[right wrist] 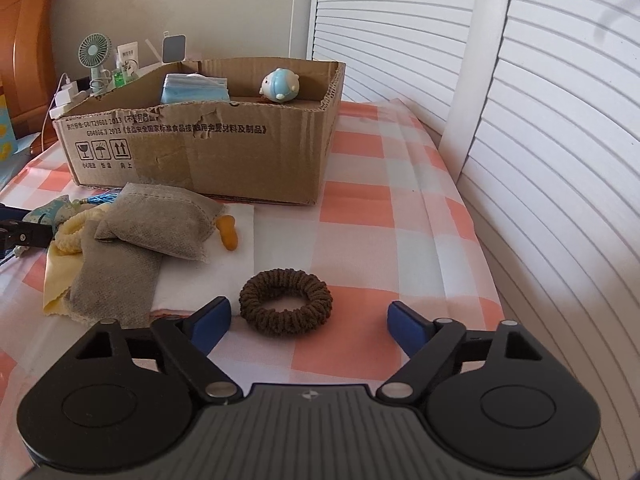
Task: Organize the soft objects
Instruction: 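Grasp the floral pouch with the left tool while the right tool grasps the brown hair tie, then lift the floral pouch into the box and open the left tool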
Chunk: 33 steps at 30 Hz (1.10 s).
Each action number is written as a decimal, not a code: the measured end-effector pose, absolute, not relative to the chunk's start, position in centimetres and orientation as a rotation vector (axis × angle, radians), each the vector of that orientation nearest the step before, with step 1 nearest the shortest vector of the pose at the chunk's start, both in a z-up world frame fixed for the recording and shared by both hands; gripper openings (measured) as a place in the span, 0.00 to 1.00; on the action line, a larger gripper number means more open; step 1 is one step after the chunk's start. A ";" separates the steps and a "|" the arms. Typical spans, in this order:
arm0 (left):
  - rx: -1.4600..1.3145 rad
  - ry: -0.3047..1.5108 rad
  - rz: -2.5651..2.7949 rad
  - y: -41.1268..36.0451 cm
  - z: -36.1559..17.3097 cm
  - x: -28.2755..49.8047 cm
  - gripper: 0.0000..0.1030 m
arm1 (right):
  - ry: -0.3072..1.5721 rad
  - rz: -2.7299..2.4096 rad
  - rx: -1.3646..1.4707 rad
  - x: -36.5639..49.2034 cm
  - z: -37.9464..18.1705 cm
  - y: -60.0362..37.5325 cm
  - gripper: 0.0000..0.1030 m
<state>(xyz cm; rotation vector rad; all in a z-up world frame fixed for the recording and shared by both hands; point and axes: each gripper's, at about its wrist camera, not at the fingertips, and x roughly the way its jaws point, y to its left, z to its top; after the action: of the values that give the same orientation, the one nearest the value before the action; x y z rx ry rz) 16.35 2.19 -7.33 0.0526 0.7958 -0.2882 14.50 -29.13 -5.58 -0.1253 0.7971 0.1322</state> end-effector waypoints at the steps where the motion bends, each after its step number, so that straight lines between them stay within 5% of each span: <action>1: 0.056 0.796 -0.289 2.2 -7.3 16.4 0.38 | 0.792 0.140 -0.130 14.5 -5.5 -29.0 0.79; 11: 0.059 0.792 -0.284 2.2 -7.4 16.7 0.38 | 0.782 0.180 -0.140 14.8 -5.1 -28.5 0.68; 15: 0.055 0.795 -0.288 2.3 -7.4 16.7 0.37 | 0.781 0.182 -0.126 14.9 -5.0 -28.7 0.50; 33: 0.078 0.829 -0.394 3.4 -3.7 15.0 0.32 | 0.788 0.206 -0.147 13.6 -2.7 -29.2 0.44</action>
<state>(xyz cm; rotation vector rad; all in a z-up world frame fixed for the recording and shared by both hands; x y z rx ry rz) 15.01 3.39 -3.74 0.0777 0.8292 -0.3939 13.55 -29.22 -2.71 -0.1467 0.7884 0.2063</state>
